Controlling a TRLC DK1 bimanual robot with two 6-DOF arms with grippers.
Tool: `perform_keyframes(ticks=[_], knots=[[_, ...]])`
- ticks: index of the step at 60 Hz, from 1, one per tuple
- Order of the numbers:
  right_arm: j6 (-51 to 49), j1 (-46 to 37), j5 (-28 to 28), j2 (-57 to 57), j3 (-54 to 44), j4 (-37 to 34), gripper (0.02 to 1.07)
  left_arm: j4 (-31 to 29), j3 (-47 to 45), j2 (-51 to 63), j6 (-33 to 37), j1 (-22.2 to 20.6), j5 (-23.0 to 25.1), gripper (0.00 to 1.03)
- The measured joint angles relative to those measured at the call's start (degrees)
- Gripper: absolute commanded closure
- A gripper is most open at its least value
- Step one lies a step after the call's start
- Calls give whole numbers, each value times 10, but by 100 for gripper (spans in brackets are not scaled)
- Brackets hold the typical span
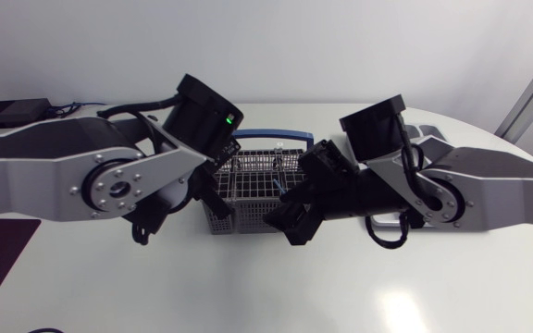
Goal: Unload the cutlery basket into the drawer organizer.
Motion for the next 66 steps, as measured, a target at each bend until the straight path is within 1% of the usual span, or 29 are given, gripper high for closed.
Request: perform_keyframes(ticks=[14,21,27,39,42,46,52,60,66], knots=[[0,13,2,26,16,18,30,-3,0,-52,28,-1,-1,86],[0,23,13,33,24,21,30,-24,0,-80,28,-5,6,86],[0,28,17,33,28,23,30,-49,5,-95,27,-9,19,86],[-11,42,57,18,29,31,30,-94,29,-114,1,-10,62,85],[-13,46,66,6,28,33,30,-103,36,-120,-9,-9,82,85],[-15,51,78,-17,26,40,30,-117,49,-124,-28,-1,127,85],[-20,54,91,-53,19,44,30,-129,67,-126,-61,36,232,85],[-25,54,102,-83,5,44,30,-130,76,-126,-101,89,359,85],[-26,57,115,-103,-10,44,30,-122,76,-126,-124,112,426,85]])
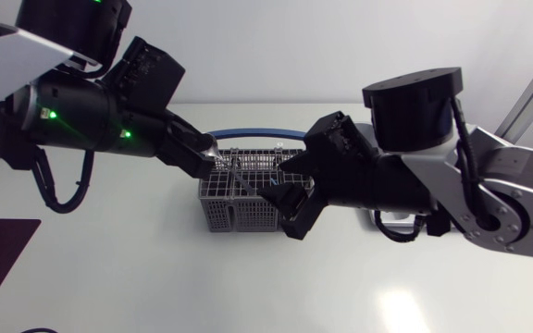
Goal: Unload the cutlery basket into the drawer organizer.
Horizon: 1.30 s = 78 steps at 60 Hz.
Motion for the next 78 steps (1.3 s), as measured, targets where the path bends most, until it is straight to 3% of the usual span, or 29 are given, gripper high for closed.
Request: perform_keyframes(ticks=[8,19,28,48,55,66,78], knots=[[-7,12,23,-33,-18,0,30,21,0,4,-19,16,67,85],[-26,22,41,-79,-48,0,30,52,0,26,-30,25,116,85],[-37,22,52,-99,-72,0,30,81,0,40,-34,22,132,85],[-68,22,81,-113,-92,26,31,82,0,72,-31,-14,151,85],[-77,22,81,-112,-92,31,46,82,0,75,-31,-22,157,85],[-90,24,105,-102,-92,43,61,80,0,80,-31,-26,159,85],[-95,45,135,-82,-92,60,63,80,0,80,-31,-26,162,85]])
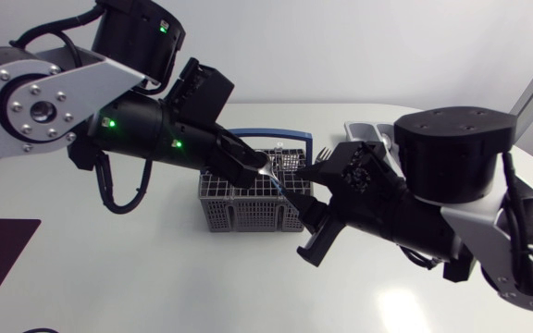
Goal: Unload the cutlery basket into the drawer organizer.
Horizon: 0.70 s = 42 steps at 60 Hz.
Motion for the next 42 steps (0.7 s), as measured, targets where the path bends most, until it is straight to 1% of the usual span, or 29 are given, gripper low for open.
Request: perform_keyframes(ticks=[9,14,23,25,29,34,42], knots=[[-8,24,32,19,1,14,63,-2,0,0,0,0,0,85],[-9,38,57,28,1,26,71,-3,0,1,0,0,0,85],[-15,56,95,37,1,46,72,-3,0,2,0,0,0,85],[-19,60,105,38,1,52,76,-3,0,2,0,0,0,85],[-24,68,121,39,1,61,80,-3,0,2,0,0,0,85],[-28,76,138,41,1,75,80,-3,0,2,0,0,0,85],[-34,83,147,49,1,78,80,-3,0,4,0,0,0,85]])
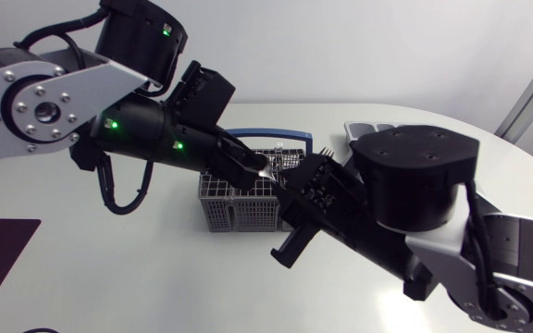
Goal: Unload the cutlery basket into the drawer organizer.
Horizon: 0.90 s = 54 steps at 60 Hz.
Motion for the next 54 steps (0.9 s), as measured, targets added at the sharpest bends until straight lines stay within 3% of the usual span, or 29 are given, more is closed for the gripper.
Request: perform_keyframes(ticks=[10,49,54], knots=[[-2,0,5,9,0,0,88,0,0,2,0,0,2,85],[-2,3,21,24,0,8,94,0,0,2,0,0,1,85],[-2,3,21,24,0,8,94,-1,0,2,0,0,1,80]])
